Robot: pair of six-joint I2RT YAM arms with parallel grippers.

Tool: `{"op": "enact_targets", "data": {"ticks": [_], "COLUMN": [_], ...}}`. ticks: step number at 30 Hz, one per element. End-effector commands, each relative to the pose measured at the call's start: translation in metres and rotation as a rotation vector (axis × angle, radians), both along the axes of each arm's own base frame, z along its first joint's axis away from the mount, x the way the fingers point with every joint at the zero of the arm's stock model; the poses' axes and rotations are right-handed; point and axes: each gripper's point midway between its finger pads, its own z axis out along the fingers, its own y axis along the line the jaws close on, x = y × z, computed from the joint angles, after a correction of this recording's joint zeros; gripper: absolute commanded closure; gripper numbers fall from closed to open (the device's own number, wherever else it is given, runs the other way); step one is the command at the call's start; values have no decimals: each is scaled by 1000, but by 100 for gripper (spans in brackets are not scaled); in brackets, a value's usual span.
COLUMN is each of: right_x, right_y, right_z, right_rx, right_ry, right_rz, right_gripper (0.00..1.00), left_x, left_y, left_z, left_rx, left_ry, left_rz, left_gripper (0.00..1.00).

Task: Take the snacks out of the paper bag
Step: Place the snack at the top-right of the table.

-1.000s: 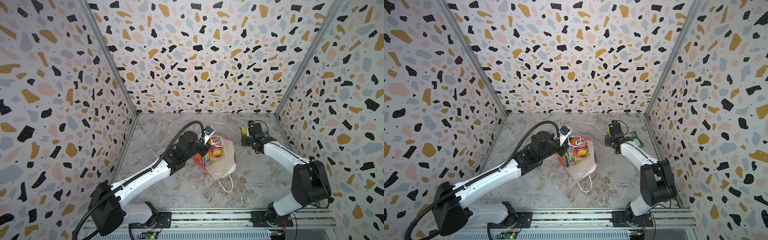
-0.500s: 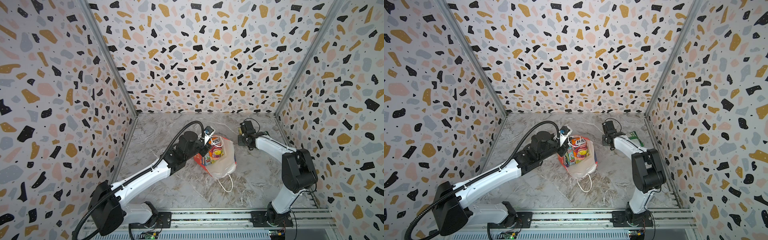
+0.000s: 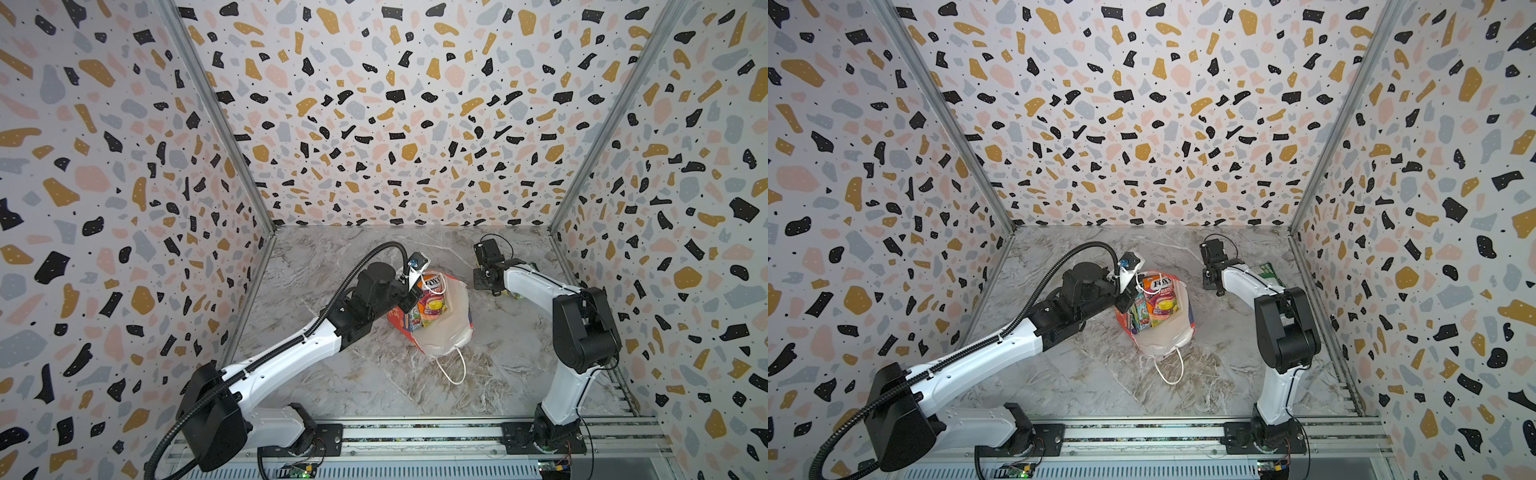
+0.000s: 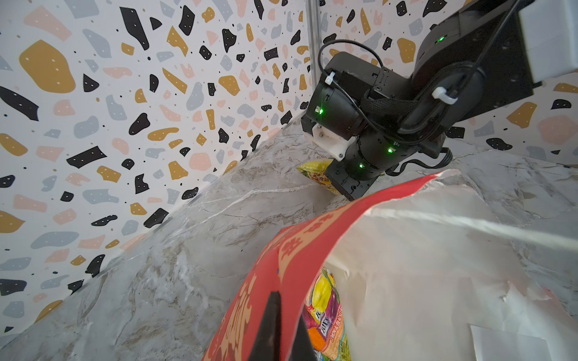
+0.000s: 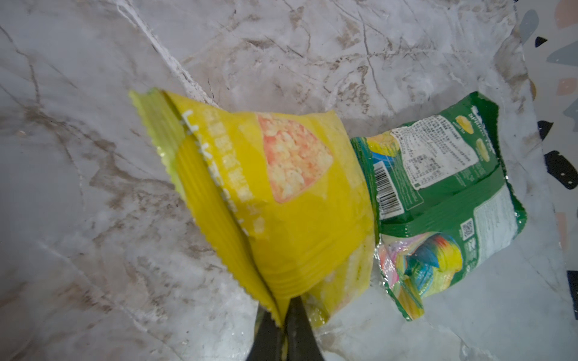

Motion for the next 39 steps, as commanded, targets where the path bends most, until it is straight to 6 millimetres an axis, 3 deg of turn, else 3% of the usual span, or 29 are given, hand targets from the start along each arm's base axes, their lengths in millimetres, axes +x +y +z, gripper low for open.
{"op": "enact_targets", "data": {"ticks": [1, 11, 15, 19, 23, 26, 28, 31, 34, 39], "right_x": [2, 5, 6, 10, 12, 11, 10, 11, 20, 31], "right_y": [-10, -42, -40, -27, -10, -1, -1, -16, -42, -61], "right_z": [7, -2, -1, 6, 35, 72, 100, 120, 107, 62], "right_rx": [-28, -72, -47, 26, 140, 262, 362, 508, 504, 399], "right_ry": [2, 29, 24, 15, -33, -114, -187, -277, -261, -146], "right_rz": [-28, -86, -78, -42, -1, 33, 52, 53, -8, -56], "right_gripper": [92, 86, 72, 55, 51, 43, 41, 47, 60, 54], "left_x": [2, 1, 1, 1, 1, 2, 1, 1, 1, 2], "left_y": [-6, -4, -5, -6, -6, -5, -5, -6, -7, -7], "left_z": [14, 16, 17, 16, 15, 16, 16, 17, 17, 17], "left_rx": [-46, -47, -51, -51, -47, -46, -48, -49, -52, -51], "left_ry": [-43, -46, -49, -45, -43, -46, -46, -45, -42, -42], "left_rz": [-11, -7, -8, -13, -12, -8, -10, -13, -17, -16], "left_gripper": [100, 100, 100, 100, 100, 100, 100, 100, 100, 100]}}
